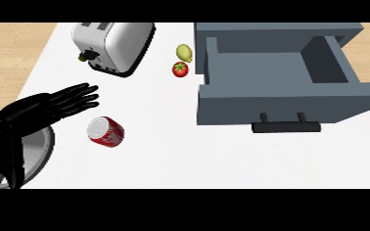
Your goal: Pick up the can, place it into the drawer and close the drawer
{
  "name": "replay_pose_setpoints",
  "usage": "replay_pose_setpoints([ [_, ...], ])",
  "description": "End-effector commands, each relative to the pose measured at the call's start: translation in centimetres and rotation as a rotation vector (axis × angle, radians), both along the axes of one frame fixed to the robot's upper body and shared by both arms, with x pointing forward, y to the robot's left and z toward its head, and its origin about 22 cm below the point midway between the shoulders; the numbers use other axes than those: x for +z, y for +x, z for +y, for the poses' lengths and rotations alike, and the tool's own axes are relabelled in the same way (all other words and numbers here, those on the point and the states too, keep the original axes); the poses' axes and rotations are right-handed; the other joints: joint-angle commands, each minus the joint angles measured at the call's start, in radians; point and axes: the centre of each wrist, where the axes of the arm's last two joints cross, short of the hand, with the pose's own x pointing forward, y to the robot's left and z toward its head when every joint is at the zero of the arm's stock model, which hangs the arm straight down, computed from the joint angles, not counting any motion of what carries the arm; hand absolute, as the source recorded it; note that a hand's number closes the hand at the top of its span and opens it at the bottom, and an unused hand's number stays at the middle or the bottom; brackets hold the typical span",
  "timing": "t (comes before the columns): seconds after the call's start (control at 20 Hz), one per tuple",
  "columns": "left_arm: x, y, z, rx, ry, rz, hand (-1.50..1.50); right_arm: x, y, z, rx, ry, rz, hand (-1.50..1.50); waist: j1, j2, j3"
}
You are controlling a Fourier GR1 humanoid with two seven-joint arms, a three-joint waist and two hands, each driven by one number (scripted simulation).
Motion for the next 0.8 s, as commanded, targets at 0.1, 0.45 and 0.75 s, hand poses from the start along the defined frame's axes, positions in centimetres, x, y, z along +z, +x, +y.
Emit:
replay_pose_setpoints([
  [0.1,-3.2,1.1,-0.4,0.013,0.036,0.022,-1.5,-0.7,1.4,-0.9,0.008,-0.004,0.003,-1.5,0.004,0.003,-0.002],
  [0.45,-5.6,1.7,-0.5,0.075,0.026,-0.003,-1.5,0.1,-1.8,0.1,-0.003,0.006,0.007,-1.5,-0.008,0.004,-0.002],
  [0.75,-8.3,0.5,0.8,0.139,0.073,0.003,-1.5,1.0,-2.6,0.6,0.017,-0.009,-0.008,-1.5,-0.014,0.005,-0.004],
])
